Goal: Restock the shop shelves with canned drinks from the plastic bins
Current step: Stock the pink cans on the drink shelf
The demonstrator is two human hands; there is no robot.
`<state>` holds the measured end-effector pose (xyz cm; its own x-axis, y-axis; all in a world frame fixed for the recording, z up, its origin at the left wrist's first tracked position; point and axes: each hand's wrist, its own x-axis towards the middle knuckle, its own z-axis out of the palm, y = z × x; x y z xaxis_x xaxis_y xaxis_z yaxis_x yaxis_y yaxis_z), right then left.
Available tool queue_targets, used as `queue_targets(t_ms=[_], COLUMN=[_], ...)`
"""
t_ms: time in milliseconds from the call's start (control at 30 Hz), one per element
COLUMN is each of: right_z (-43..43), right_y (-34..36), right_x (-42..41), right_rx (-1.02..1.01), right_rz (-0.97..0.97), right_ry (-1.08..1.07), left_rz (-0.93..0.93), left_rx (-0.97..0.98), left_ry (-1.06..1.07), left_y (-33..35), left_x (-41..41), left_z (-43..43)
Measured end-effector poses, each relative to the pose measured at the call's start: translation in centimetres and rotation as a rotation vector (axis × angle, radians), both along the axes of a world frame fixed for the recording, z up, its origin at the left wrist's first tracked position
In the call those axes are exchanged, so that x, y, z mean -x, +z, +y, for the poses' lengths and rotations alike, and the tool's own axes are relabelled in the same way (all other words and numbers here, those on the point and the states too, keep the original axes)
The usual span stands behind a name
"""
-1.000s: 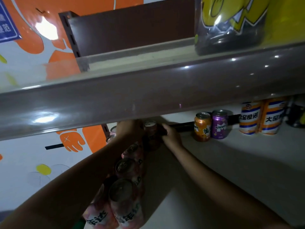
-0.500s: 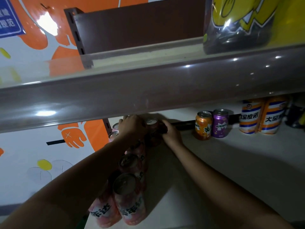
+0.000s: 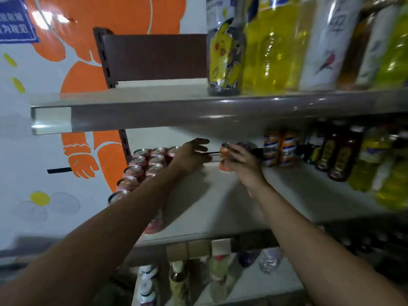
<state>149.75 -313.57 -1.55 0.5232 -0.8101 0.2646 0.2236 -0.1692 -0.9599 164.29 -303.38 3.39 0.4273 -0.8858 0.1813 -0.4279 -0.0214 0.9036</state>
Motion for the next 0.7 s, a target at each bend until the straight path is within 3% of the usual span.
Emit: queue_targets(t_ms=[267, 700], right_z=[3.4, 8.6], right_y=[4.3, 8.9], right_x=[18.2, 52.2], right_rx=[0.077, 0.183], right_rz=[-0.014, 0.1], right_ry=[-0.212, -0.79], left_rz=[0.022, 0.071], left_rx=[0.092, 0.183], left_ry=[-0.278, -0.8], left_y=[3.0, 5.5], left_x=[17.6, 50.6], left_z=[-1.1, -4.9])
